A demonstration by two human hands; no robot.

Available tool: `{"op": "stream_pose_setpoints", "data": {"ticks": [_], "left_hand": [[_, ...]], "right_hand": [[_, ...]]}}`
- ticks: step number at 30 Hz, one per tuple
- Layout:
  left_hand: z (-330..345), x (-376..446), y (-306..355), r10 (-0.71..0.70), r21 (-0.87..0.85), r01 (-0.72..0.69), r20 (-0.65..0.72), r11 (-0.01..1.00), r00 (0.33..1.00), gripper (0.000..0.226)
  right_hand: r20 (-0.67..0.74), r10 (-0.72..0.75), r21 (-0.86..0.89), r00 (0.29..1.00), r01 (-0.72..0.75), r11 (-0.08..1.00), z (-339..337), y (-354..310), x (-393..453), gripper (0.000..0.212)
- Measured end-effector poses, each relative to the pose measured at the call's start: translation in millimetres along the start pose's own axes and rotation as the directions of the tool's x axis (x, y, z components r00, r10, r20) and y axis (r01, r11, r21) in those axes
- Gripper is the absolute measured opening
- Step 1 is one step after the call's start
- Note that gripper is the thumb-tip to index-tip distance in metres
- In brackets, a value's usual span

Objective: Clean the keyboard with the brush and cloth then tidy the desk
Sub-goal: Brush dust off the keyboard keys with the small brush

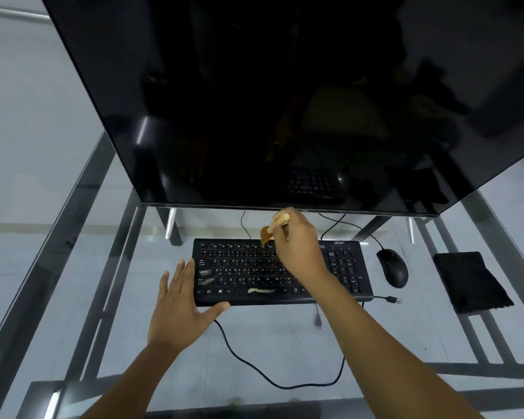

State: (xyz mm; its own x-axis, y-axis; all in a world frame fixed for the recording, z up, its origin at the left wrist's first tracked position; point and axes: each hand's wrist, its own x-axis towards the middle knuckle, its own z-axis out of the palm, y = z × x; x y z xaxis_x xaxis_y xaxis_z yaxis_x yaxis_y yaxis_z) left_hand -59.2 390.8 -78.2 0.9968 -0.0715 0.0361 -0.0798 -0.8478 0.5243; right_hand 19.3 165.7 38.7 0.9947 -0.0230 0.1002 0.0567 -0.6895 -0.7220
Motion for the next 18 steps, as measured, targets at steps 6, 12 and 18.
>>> {"op": "stream_pose_setpoints", "data": {"ticks": [6,12,18], "left_hand": [[-1,1,1,0.002,0.011,-0.002,0.002,1.000,1.000,0.107],[-1,2,6,0.023,0.010,-0.023,-0.014,1.000,1.000,0.113],[0,12,48,0.249,0.084,-0.246,-0.032,0.966,0.968,0.090]], "right_hand": [[0.156,-0.002,0.082,0.988,-0.011,0.997,-3,7,-8,0.006],[0.173,0.057,0.133,0.983,-0.080,0.988,-13,10,-7,0.005],[-0.015,0.127,0.167,0.992,-0.122,0.978,-23,24,-7,0.009]]}}
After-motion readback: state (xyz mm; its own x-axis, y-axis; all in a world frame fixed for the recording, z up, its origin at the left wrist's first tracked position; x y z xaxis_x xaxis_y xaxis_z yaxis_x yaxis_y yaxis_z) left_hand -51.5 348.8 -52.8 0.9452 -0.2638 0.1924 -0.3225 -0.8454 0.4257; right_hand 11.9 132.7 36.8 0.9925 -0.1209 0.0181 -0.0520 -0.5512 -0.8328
